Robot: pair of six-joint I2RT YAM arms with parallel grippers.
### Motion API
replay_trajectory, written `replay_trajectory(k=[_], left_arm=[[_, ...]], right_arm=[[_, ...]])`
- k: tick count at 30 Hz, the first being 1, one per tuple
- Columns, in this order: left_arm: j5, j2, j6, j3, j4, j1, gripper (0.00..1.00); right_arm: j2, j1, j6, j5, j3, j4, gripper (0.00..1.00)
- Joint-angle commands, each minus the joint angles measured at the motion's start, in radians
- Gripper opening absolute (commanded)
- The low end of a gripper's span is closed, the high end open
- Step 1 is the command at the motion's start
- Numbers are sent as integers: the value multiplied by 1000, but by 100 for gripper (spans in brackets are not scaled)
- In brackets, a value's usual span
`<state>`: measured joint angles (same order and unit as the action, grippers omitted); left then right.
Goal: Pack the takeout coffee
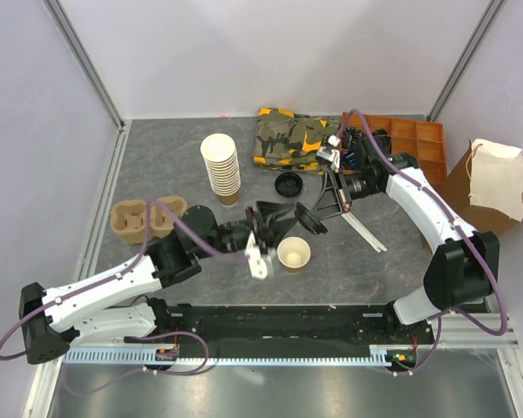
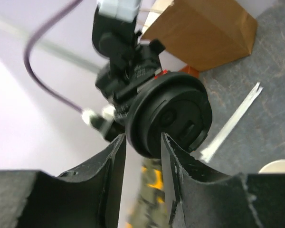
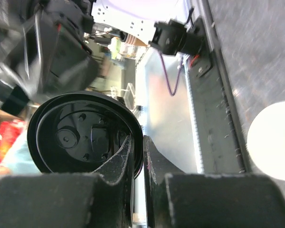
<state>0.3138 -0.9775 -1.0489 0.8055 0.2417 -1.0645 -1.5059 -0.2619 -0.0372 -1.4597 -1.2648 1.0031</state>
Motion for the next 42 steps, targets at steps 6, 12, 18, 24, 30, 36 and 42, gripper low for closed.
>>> replay_trajectory(k=[6,12,18,24,30,36,42], left_arm=[[-93,50,879,175,-163,143,51],[260,42,442,179,-263,150,72],[356,17,215,216,-390,150,85],[406,-47,191,281,-481,117,84],[386,-81,199,297,-486,86,78],[369,-95,190,297,-495,78,60],[363,-98,190,296,-512,80,40]], right_arm=[[-114,7,-552,-70,-297,436,0],[-76,3,-537,-47,-217,408,0],[-11,-46,-472,7,-99,304,0],[-10,-100,-434,52,-97,261,0],[-11,-112,-425,61,-93,250,0],[-10,-129,-411,74,-93,238,0],[-10,-148,-412,90,-97,239,0]])
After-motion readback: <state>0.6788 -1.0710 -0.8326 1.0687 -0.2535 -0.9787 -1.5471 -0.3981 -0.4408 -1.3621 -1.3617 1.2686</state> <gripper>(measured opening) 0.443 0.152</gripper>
